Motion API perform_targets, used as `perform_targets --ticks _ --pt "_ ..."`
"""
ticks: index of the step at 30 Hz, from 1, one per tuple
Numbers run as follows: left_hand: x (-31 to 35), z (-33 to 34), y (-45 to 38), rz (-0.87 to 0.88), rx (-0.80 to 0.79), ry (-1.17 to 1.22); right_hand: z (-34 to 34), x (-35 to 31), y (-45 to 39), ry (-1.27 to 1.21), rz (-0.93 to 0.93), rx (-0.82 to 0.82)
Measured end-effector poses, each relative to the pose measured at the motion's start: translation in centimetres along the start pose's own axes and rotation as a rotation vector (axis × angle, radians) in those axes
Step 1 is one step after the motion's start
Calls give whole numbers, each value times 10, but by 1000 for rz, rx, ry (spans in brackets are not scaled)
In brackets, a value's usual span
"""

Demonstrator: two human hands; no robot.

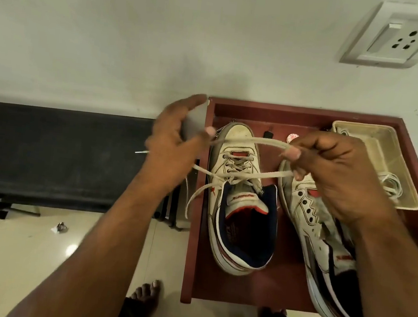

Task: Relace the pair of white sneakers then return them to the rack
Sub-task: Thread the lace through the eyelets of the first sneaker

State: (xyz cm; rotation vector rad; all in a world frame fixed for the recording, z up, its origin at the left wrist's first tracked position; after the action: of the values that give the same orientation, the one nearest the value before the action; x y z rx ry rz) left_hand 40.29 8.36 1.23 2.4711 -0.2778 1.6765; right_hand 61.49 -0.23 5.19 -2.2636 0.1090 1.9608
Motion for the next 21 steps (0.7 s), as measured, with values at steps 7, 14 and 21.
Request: perform_targets --ticks 7,14,21 --pt "2 25 2 14 -185 78 7 2 3 102 87 -8" --pt "-27 -26 -12 -43 138 -75 -27 7 3 187 102 120" --pt "4 67 13 144 -365 -46 13 22 0 310 150 -32"
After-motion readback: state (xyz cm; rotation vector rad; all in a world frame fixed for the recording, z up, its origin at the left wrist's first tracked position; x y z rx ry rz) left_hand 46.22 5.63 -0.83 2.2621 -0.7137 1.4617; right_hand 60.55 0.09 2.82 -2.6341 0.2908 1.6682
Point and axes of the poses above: each hand's wrist, its own y-axis away from the middle knuckle, its own z-axis out of the palm, x = y × z, the point moved 10 cm from there along -y, towards the middle knuckle, and after that the axes turned 1 degree about x, right-handed, at the moved point
